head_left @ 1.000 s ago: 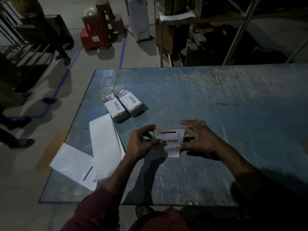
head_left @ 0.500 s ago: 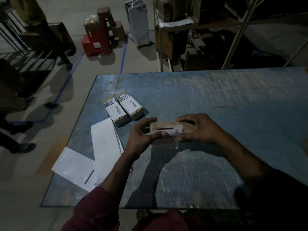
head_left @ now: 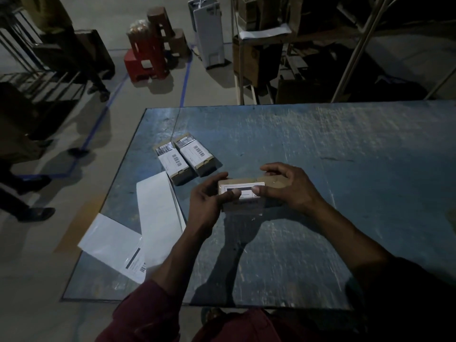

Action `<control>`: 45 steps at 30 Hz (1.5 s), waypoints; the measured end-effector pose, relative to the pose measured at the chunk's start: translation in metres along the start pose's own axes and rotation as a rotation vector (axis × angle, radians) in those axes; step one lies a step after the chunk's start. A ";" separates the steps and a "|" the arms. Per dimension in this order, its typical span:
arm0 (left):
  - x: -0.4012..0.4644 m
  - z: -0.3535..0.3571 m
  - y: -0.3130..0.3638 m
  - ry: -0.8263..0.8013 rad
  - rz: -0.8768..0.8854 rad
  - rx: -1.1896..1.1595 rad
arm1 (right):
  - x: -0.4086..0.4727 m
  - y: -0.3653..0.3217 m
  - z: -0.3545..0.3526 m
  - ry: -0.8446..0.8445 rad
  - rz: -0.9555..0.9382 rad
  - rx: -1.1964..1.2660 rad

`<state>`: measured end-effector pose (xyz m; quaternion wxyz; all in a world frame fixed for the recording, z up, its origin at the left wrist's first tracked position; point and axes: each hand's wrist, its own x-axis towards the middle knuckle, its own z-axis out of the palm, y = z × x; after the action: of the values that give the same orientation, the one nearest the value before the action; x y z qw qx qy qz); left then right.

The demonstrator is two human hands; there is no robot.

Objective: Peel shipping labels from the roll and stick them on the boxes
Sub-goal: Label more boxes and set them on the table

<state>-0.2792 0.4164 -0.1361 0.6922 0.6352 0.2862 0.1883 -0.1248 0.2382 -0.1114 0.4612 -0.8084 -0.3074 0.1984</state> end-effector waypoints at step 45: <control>-0.012 0.015 -0.007 0.178 -0.043 0.120 | -0.012 -0.009 0.024 0.073 0.132 0.042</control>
<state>-0.2800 0.3964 -0.1402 0.6286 0.6501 0.3709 0.2116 -0.1502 0.2482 -0.1153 0.4750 -0.8237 -0.2322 0.2052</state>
